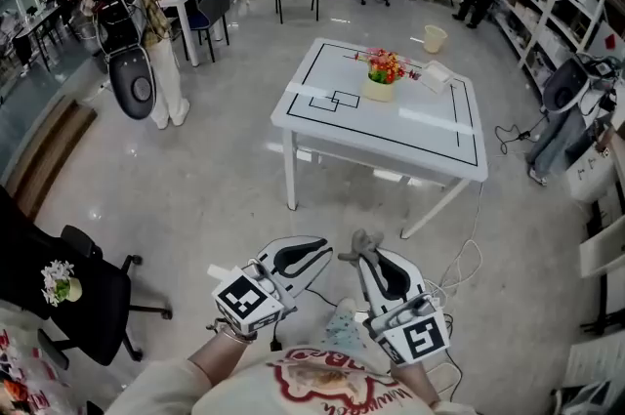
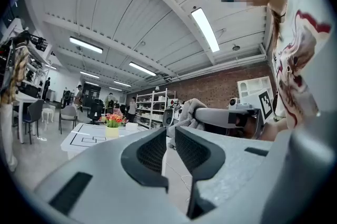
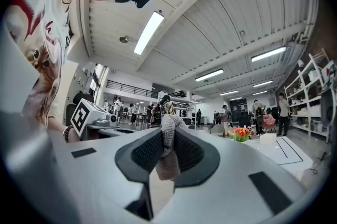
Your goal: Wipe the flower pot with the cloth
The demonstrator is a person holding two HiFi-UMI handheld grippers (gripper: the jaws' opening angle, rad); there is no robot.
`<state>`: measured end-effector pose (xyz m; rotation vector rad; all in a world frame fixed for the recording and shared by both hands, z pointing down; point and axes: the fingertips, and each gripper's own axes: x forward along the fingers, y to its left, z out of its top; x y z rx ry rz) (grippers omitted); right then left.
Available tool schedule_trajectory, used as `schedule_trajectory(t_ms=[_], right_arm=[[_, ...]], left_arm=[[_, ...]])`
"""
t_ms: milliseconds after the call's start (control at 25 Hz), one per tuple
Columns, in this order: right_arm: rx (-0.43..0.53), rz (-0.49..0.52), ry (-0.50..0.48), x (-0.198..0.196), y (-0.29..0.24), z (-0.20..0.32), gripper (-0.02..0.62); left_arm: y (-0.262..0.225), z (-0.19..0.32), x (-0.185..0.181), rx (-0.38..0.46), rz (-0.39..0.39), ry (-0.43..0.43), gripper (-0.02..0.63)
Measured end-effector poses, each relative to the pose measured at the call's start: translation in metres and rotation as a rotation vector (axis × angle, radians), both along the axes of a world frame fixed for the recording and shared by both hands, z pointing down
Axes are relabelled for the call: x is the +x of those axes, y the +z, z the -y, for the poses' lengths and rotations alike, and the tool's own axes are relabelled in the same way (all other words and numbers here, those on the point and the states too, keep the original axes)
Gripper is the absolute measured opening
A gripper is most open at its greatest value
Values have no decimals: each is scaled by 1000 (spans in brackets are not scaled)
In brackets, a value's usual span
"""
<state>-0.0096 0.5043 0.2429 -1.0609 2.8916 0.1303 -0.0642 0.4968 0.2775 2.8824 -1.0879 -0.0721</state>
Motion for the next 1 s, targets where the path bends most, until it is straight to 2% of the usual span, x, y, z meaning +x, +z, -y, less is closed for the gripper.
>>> schedule_trajectory(t_ms=[240,360,840,1000], right_arm=[[-1,-13,32,-5,5,-43,49],[8,-18,40,-3,1,-56,49],[-5,-18,58,19,1,-99,48],[-12,-6,51,20,5,-110,48]], left_arm=[[16,-38,-8,-48,-9,22,57],[12,-49,-5,-33,-6,38,57],[-2,-84,32,1,-27,99,57],[4,-96,43,-12,-17,119,57]])
